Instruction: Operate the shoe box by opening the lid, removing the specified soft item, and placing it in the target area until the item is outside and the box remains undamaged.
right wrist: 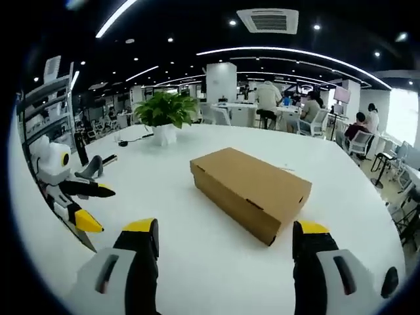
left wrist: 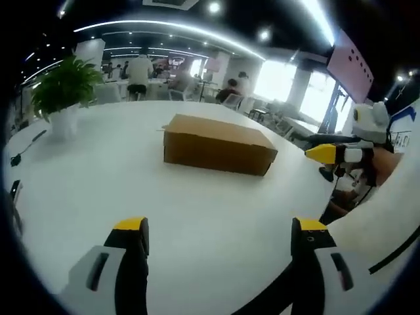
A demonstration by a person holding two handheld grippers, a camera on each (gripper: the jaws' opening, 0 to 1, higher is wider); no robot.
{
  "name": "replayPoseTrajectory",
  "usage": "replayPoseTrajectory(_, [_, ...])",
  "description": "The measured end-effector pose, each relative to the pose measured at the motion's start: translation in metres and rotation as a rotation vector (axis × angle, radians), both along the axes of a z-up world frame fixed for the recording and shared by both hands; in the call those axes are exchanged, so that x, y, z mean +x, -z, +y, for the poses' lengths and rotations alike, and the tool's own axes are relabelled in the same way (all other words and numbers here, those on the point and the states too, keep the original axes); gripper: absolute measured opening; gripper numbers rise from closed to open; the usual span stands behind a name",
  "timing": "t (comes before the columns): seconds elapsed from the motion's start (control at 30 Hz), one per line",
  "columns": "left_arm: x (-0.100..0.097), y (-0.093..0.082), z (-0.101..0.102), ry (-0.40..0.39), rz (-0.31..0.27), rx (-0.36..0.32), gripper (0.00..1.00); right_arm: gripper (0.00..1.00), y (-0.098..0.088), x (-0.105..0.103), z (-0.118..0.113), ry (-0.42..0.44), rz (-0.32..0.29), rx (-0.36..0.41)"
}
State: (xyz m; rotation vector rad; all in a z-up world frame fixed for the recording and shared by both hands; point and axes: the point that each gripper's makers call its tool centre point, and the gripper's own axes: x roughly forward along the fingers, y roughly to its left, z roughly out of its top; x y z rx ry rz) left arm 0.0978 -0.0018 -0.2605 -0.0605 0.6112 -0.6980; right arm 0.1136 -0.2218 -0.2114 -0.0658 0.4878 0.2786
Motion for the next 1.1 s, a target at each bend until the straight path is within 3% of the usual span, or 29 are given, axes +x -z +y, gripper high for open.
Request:
replayPoseTrajectory(0.17, [-0.003,0.0,0.003,0.03,0.015,-0.01,0.91,0.86,0.0,0.002,-0.006,0.059,0.048,0.033])
replayPoseTrajectory(0.4, [0.013,0.006,0.015,0.142,-0.002,0.078,0.9,0.81,-0.006,0.007,-0.013,0.081,-0.027,-0.105])
replayPoseTrajectory(0.5, [0.026,0.002,0.02,0.15,-0.007,0.087,0.9,0.82,-0.016,0.009,-0.01,0.102,-0.041,-0.031])
replayPoseTrajectory(0.57, [0.033,-0.001,0.021,0.151,-0.013,0.079,0.89,0.8,-0.018,0.008,-0.011,0.091,-0.04,-0.031])
replayPoseTrajectory(0.73, [0.047,-0.011,0.019,0.139,-0.048,0.055,0.84,0.79,-0.011,0.008,-0.015,0.064,0.007,-0.117])
replayPoseTrajectory(0.8, [0.047,-0.013,0.015,0.124,-0.052,0.024,0.86,0.8,-0.008,0.007,-0.018,0.052,0.028,-0.167])
replayPoseTrajectory(0.87, [0.045,-0.015,0.007,0.137,-0.065,-0.003,0.92,0.78,-0.004,0.005,-0.032,0.097,0.058,-0.254])
replayPoseTrajectory(0.93, [0.042,-0.012,0.002,0.159,-0.047,0.015,0.97,0.74,-0.006,0.004,-0.036,0.138,0.057,-0.239])
replayPoseTrajectory(1.03, [0.045,-0.011,-0.001,0.175,-0.037,0.033,0.99,0.76,0.001,0.0,-0.037,0.198,0.111,-0.108])
replayPoseTrajectory(1.1, [0.052,-0.013,-0.001,0.175,-0.051,0.035,0.99,0.78,0.002,0.005,-0.039,0.197,0.085,-0.084])
